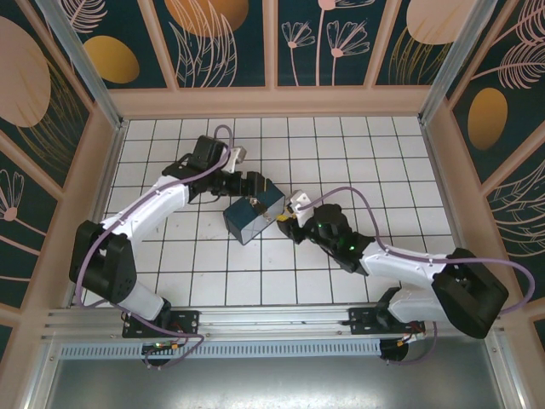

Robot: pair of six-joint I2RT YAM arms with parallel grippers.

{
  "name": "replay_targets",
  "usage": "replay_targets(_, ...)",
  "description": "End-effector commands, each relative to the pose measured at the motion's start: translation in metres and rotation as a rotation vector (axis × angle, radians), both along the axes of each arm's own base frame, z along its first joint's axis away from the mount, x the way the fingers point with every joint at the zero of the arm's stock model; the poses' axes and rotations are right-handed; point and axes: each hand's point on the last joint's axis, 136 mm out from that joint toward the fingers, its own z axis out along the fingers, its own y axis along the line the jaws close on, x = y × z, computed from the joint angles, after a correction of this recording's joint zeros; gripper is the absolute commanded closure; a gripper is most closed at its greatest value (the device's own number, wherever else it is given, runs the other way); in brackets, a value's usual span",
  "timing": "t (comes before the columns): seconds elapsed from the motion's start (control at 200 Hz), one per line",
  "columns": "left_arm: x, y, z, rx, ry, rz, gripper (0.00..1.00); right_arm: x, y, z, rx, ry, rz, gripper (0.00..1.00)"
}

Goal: Unlock a padlock with a key

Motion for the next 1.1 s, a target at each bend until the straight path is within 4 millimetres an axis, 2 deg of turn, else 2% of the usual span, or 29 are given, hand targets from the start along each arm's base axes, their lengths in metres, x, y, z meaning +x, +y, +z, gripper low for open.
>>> replay_targets(0.0,0.009,0.004,0.009,-0.017,0.008,0.020,0.08,0.008,0.013,0.032,-0.038,-0.207,0.008,0.65)
replay_targets(0.12,0.018,0.016,0.014,-0.015,-0.007,0.056,0.08,0.000,0.021,0.029,-0.086,-0.245,0.029,0.64)
replay_targets(0.24,0.023,0.022,0.015,-0.037,-0.012,0.076,0.08,-0.002,0.022,0.013,-0.150,-0.260,0.016,0.61)
replay_targets(0.415,0.013,0.025,-0.003,-0.017,0.019,0.061,0.08,0.005,0.023,0.014,-0.149,-0.313,-0.032,0.58)
replay_targets(0.485,0.010,0.026,-0.011,-0.007,0.032,0.060,0.08,0.007,0.023,0.017,-0.138,-0.334,-0.047,0.58)
replay_targets(0.621,0.009,0.027,-0.020,-0.005,0.048,0.064,0.08,0.003,0.030,0.008,-0.171,-0.342,-0.020,0.59)
replay_targets(0.871,0.011,0.027,-0.013,-0.003,0.038,0.066,0.08,-0.007,0.034,0.004,-0.155,-0.321,0.008,0.59)
replay_targets(1.096,0.009,0.029,-0.016,0.007,0.046,0.070,0.08,-0.003,0.034,-0.010,-0.201,-0.318,-0.001,0.67)
